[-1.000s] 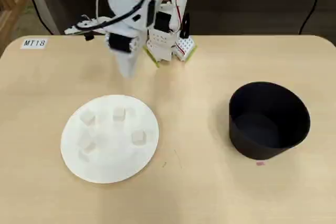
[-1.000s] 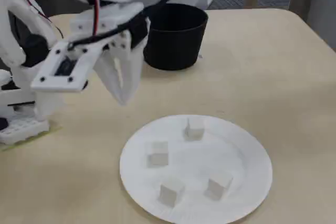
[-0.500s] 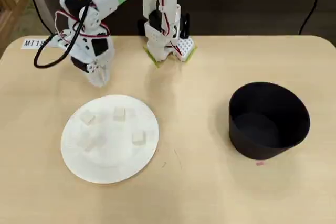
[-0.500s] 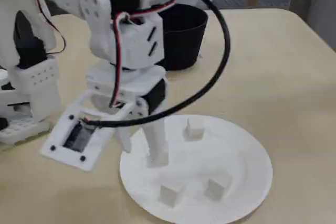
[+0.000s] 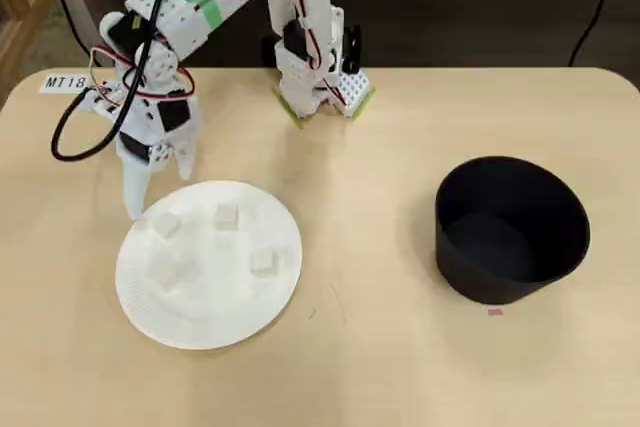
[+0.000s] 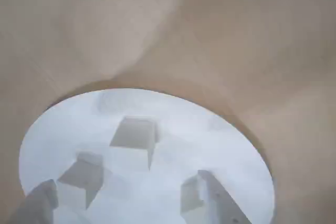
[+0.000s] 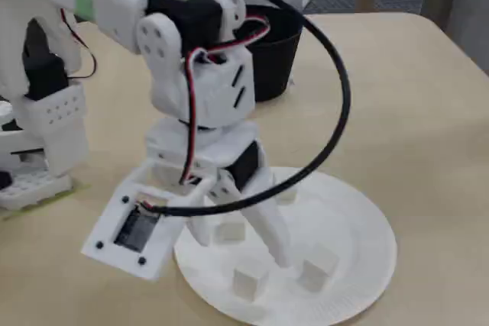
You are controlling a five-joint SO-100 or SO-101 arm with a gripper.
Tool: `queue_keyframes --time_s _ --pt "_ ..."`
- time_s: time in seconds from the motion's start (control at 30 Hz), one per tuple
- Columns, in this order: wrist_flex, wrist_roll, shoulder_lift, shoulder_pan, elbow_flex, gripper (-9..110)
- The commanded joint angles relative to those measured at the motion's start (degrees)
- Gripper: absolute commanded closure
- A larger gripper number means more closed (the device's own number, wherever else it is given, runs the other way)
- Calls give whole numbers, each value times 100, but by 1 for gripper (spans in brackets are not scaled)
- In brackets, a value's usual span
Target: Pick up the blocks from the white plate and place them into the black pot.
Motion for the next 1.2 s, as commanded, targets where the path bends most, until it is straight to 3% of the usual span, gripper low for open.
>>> queue_keyframes --time_s 0.0,0.57,0.7,0.83,1.17 --pt "-167 62 -62 -79 -264 63" --pt "-747 554 -747 -53 -378 70" --pt "-896 580 -853 -70 -510 81" --pt "-1151 721 -853 -123 -563 104" --pt "-1485 642 -396 -439 -527 104"
